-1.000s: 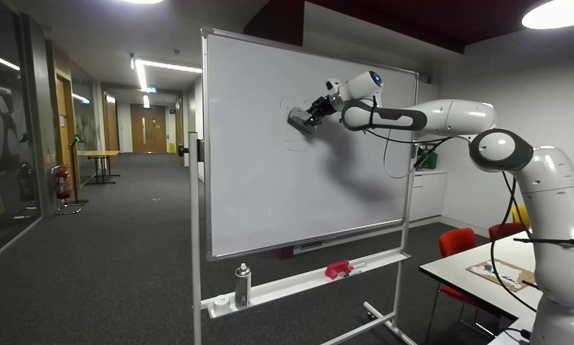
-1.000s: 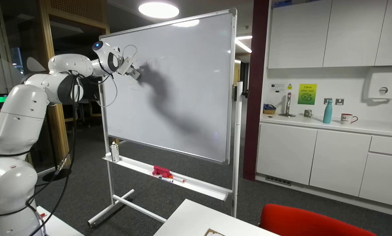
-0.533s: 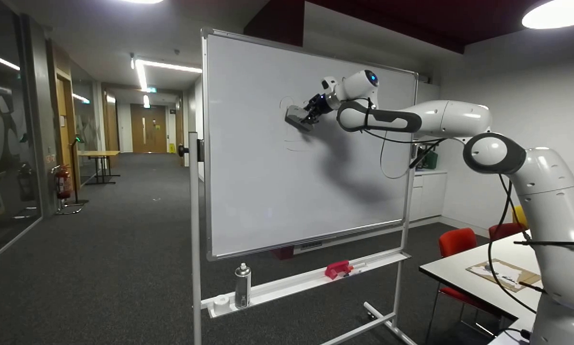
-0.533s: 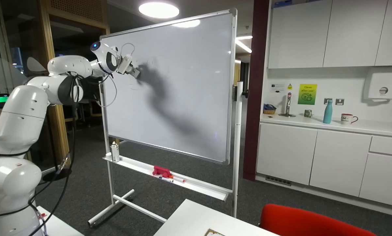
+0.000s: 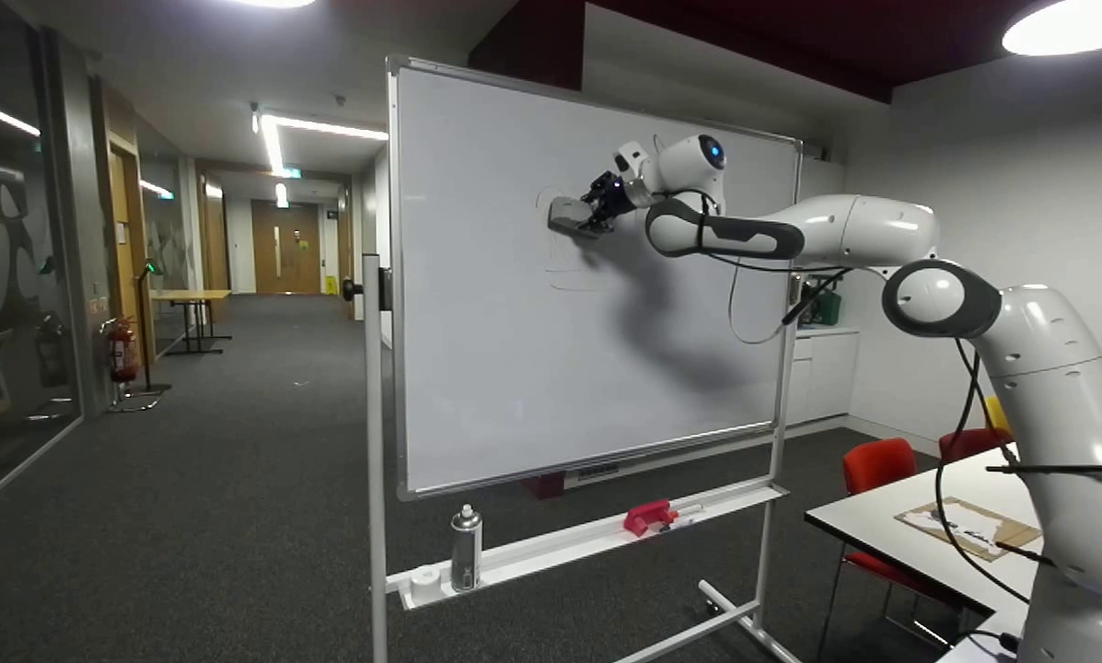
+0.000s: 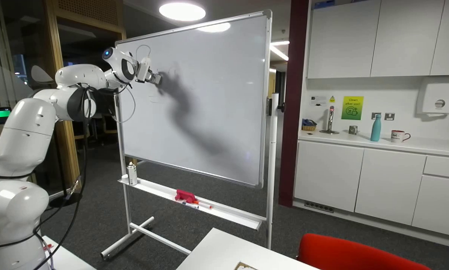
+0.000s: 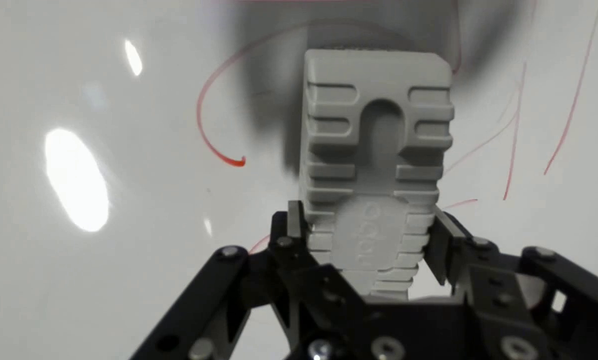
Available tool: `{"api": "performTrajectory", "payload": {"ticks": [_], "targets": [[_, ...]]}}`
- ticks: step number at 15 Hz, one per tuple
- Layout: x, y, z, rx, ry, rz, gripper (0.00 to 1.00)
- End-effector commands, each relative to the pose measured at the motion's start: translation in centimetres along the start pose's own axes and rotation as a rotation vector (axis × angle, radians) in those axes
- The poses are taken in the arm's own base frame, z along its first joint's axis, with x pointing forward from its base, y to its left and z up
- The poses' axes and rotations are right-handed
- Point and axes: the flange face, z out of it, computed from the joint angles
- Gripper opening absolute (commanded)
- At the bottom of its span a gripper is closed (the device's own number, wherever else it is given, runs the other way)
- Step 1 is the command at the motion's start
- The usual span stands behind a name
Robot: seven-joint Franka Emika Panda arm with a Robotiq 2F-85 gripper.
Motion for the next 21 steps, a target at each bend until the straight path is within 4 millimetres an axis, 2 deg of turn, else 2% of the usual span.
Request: {"api": "performTrajectory", "payload": {"ticks": [1,6,10,13,15,21], "targets": [[-1.4,2.4,-0.4,-0.115,0.019,-0.115,0.34],[-1.3,4.5,-2.6,-0.198,0.058,-0.189,0.34],[-2.3,6.2,-3.7,-0.261,0.065,-0.193,0.34],[-3.6,5.7,-2.5,-0.240,0.054,-0.163,0.34],[-4.2,4.5,-1.0,-0.203,0.061,-0.142,0.34],[-4.2,1.7,1.7,-0.121,0.117,-0.102,0.34]]}}
